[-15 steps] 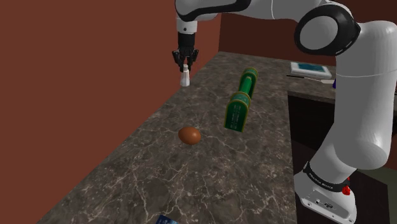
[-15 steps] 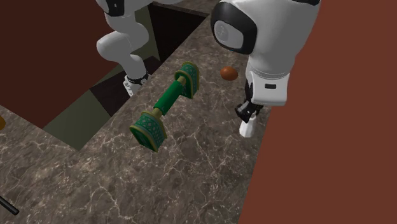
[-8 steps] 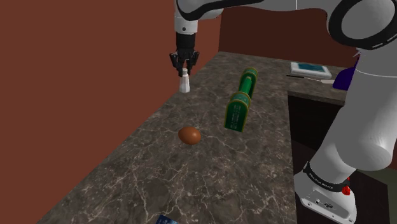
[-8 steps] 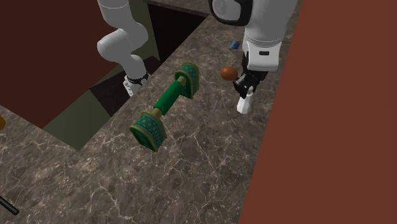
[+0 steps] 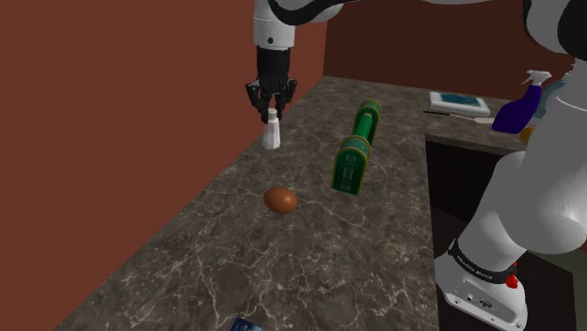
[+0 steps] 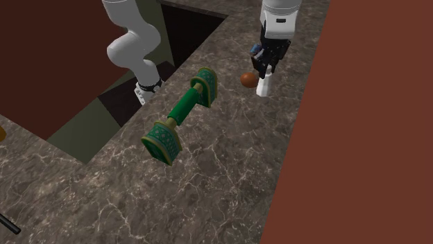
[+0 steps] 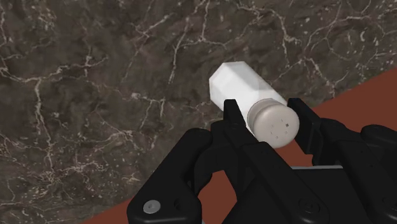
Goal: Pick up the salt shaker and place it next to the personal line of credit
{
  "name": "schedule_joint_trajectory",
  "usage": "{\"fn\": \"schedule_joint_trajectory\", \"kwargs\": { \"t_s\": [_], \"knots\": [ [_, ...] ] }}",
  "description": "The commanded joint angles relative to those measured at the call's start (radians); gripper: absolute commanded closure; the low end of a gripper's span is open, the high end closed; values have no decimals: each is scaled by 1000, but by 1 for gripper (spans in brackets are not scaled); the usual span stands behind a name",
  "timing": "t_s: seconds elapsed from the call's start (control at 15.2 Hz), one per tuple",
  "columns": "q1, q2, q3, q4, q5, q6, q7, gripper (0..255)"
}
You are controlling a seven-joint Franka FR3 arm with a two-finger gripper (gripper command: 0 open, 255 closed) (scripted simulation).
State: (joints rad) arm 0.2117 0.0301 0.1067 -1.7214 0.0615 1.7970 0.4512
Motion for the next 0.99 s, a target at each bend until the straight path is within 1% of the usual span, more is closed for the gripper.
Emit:
{"fn": "schedule_joint_trajectory", "kwargs": {
  "t_s": [0.0,0.46,0.92],
  "knots": [
    [19,-36,18,-30,2,-4,38,255],
    [89,-132,93,-99,14,-21,182,255],
    [157,-184,181,-109,28,-50,337,255]
  ]
}}
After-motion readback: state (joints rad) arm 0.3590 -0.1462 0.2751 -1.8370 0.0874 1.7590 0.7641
